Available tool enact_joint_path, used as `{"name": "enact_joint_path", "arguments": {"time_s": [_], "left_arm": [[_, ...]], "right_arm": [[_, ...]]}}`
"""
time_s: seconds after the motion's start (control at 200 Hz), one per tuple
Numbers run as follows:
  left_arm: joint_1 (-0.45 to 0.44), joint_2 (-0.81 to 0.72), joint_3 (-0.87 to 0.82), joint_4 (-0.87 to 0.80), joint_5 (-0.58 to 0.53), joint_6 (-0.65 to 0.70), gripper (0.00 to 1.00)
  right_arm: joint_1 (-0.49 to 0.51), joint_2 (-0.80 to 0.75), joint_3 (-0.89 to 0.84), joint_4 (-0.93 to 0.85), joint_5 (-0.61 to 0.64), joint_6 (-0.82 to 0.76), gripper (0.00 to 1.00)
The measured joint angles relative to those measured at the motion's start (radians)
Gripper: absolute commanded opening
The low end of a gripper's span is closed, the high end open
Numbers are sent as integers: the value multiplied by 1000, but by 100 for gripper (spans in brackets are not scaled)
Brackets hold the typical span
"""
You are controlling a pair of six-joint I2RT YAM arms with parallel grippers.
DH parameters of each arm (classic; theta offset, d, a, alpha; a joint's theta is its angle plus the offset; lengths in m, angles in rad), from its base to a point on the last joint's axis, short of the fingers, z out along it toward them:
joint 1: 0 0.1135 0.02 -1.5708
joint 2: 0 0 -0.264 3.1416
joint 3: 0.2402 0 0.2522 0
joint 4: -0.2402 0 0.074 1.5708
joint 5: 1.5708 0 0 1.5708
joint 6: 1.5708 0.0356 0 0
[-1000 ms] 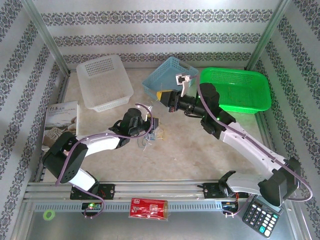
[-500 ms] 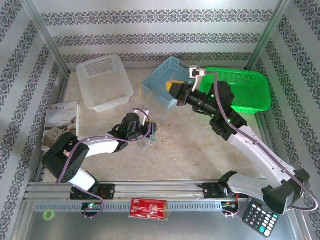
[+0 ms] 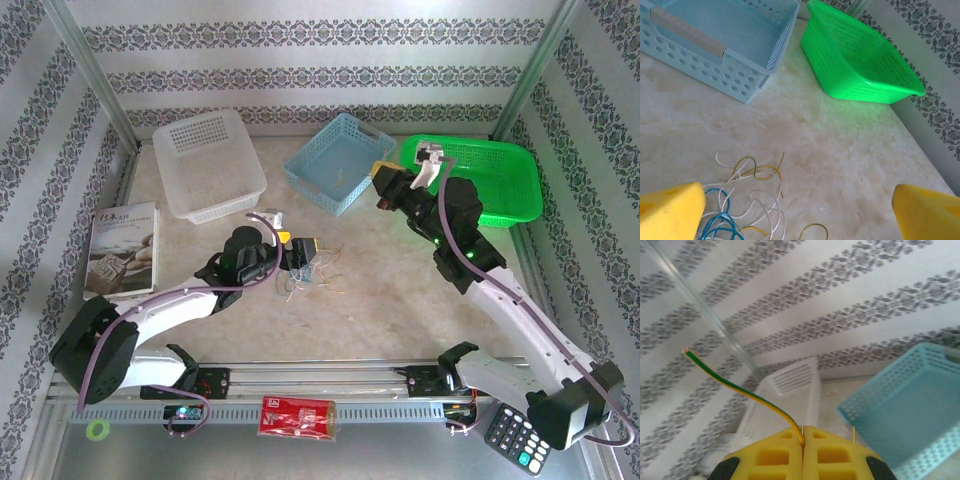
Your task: Untangle the cables
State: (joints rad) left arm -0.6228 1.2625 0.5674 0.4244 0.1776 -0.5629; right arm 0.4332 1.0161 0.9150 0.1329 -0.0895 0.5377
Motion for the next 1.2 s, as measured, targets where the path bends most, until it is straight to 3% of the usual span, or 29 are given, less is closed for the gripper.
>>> {"name": "enact_joint_path", "arguments": {"time_s": [0.44,0.874,0.904,0.939,0.994,1.069,1.199], "left_arm": [[0,-45,50,-162,10,-78,100],[0,-50,153,-264,31,-101,100],[0,-45,167,-268,32,-101,100],[0,-39,181,-273,34,-100,100],[0,-26,203,-286,36,-100,100],[0,-13,222,-304,36,-100,100],[0,-10,225,-323,35,-100,100]], "right_arm": [[-172,104,-29,32,203,-68,0],[-439,467,103,147,402,-33,0],[-451,500,123,152,414,-23,12],[-465,538,149,159,423,-13,34],[-483,596,187,165,428,8,49],[-501,652,222,166,415,18,57],[-510,665,224,157,344,22,59]]}}
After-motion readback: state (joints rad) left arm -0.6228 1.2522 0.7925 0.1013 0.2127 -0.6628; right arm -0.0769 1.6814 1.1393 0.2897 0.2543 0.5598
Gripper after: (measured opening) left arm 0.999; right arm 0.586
